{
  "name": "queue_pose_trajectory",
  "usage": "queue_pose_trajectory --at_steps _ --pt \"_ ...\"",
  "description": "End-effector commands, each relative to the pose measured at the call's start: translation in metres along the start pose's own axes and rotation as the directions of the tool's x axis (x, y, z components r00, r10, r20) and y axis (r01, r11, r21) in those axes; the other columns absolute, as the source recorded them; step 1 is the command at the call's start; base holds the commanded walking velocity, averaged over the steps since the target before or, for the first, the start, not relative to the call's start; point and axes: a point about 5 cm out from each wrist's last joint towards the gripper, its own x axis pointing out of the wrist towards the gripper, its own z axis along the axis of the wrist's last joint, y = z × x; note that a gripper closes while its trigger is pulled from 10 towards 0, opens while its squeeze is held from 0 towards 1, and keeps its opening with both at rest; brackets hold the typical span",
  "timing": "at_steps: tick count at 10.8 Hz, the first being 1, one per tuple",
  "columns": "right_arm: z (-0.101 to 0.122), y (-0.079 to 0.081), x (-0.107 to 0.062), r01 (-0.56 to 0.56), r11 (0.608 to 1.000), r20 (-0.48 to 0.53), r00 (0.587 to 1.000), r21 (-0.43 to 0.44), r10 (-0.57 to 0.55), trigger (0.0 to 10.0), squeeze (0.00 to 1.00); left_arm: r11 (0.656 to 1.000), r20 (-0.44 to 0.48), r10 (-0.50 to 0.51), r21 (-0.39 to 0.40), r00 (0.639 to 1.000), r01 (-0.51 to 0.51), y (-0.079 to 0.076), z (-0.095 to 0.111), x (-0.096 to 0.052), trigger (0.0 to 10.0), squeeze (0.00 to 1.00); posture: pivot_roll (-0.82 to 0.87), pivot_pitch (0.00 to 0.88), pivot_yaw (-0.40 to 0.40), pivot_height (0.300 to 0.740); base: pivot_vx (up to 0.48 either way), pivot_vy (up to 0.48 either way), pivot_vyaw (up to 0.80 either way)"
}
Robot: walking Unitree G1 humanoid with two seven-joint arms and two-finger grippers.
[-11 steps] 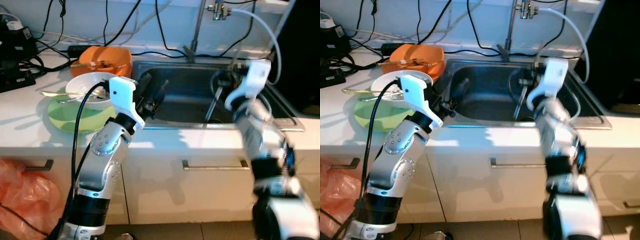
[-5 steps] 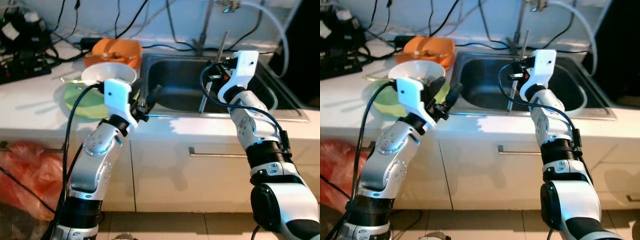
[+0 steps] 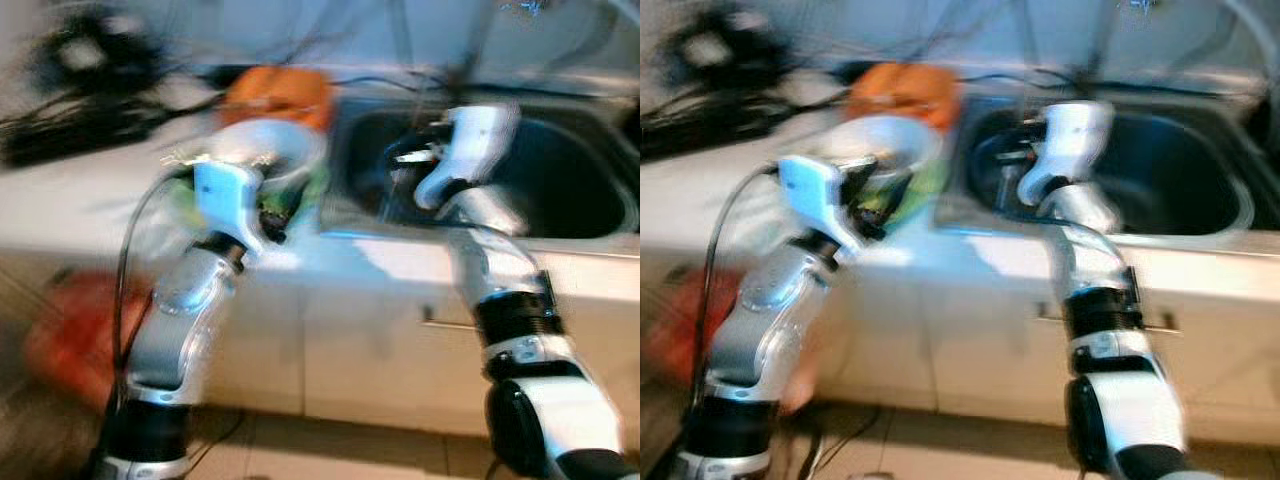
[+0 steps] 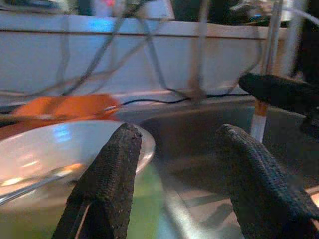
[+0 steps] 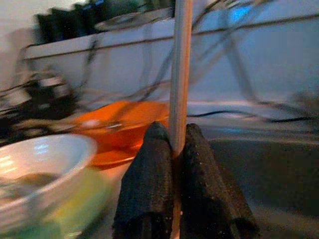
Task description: Kitchen organization
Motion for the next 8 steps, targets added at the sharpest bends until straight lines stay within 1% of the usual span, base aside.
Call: queue_pose_trajectory --at_steps 1,2,4,8 --pt "0.0059 -0.012 -0.0058 0.042 0.999 0.037 0.998 -0.019 -0.041 10.0 0.0 0.999 0.005 -0.044 -0.007 0.999 0.044 -0.0101 0.0021 0.0037 10.0 0.0 0.1 0.057 -0.01 0.74 0.382 0.289 0.0" --pt "0.0086 -0.0115 -0.0063 0.047 0.999 0.057 0.997 -0.017 -0.046 10.0 0.0 0.998 0.011 -0.052 -0.02 0.999 0.052 -0.0119 0.0025 0.0035 10.0 0.0 0.1 0.059 -0.011 0.74 0.382 0.289 0.0" --pt "0.01 -0.0121 -0.0081 0.058 0.998 0.064 0.996 -0.03 -0.056 10.0 0.0 0.998 0.019 -0.05 -0.046 0.999 0.051 -0.0144 0.0025 0.002 10.0 0.0 0.1 0.063 -0.013 0.74 0.0 0.0 0.0" --pt "0.0082 -0.0193 -0.012 0.112 0.992 0.04 0.993 -0.063 -0.11 10.0 0.0 0.995 -0.001 -0.08 -0.052 0.997 0.079 -0.0186 0.0001 0.0009 10.0 0.0 0.1 0.066 -0.013 0.74 0.0 0.0 0.0"
